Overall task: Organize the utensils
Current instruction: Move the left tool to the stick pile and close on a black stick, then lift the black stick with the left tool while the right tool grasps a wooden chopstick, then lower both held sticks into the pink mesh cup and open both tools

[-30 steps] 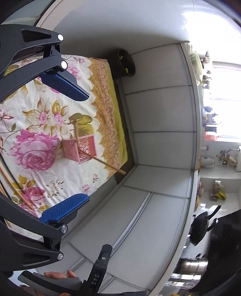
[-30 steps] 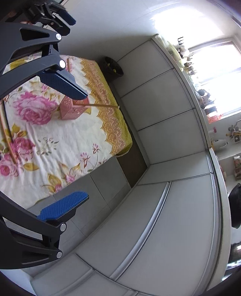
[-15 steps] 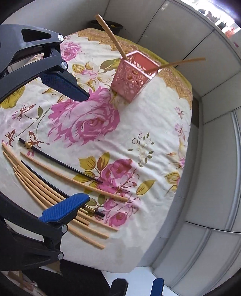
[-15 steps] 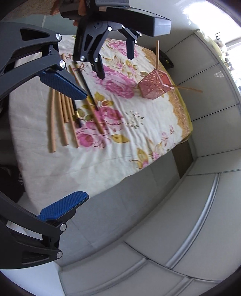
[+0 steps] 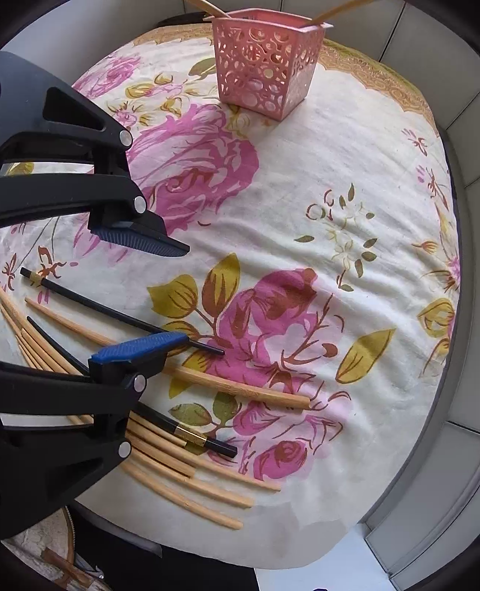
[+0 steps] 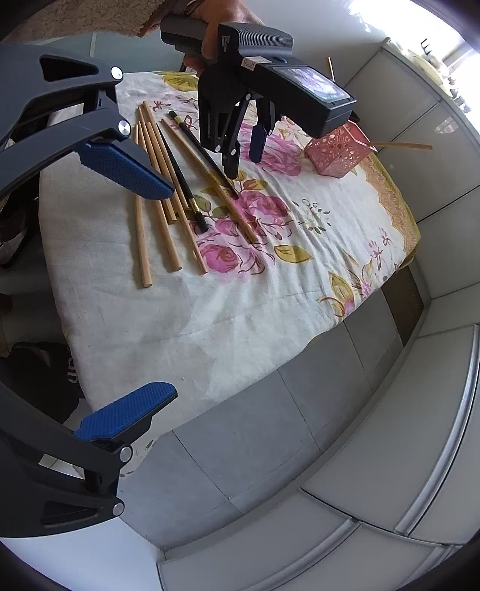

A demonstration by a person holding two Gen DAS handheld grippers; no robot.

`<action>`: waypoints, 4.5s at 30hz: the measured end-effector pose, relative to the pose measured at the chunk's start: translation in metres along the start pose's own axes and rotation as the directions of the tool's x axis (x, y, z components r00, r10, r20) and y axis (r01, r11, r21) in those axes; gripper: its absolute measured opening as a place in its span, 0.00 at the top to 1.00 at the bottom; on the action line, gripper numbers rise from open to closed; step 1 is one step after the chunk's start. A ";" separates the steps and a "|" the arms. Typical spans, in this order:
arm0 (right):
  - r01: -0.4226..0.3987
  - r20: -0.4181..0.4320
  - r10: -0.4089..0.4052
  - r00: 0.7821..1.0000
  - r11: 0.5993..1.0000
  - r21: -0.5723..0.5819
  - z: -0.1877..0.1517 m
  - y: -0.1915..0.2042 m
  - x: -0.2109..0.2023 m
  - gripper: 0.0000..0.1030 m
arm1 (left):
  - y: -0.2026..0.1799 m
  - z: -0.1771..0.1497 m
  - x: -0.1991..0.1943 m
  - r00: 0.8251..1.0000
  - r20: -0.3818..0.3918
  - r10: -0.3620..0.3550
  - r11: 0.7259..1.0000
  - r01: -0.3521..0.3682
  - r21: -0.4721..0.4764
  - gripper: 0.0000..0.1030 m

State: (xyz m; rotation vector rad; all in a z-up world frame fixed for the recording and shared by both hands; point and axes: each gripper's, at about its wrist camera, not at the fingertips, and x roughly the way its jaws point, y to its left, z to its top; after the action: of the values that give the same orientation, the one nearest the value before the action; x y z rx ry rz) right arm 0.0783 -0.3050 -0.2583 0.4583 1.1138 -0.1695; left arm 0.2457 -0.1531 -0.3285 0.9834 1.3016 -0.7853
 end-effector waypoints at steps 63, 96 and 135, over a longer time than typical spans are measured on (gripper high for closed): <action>0.139 -0.411 -0.034 0.911 0.963 0.230 0.082 0.056 0.124 0.56 | 0.058 -0.124 -0.096 0.869 0.493 -0.030 0.840 0.289 -0.459 0.97; -0.159 0.294 0.167 0.941 0.986 -0.050 0.072 0.165 -0.040 0.93 | 0.046 -0.189 -0.209 0.735 0.626 0.261 0.803 0.195 -0.564 0.97; -0.161 0.423 0.243 0.873 0.962 -0.220 0.185 0.193 -0.127 0.93 | 0.178 -0.071 -0.224 0.661 0.530 0.531 0.585 0.167 -0.794 0.97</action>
State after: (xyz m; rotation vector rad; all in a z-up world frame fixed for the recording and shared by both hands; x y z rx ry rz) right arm 0.2435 -0.2252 -0.0257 0.3488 0.6135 0.0137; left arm 0.3489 -0.0309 -0.0816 -0.0042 0.6291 -0.2467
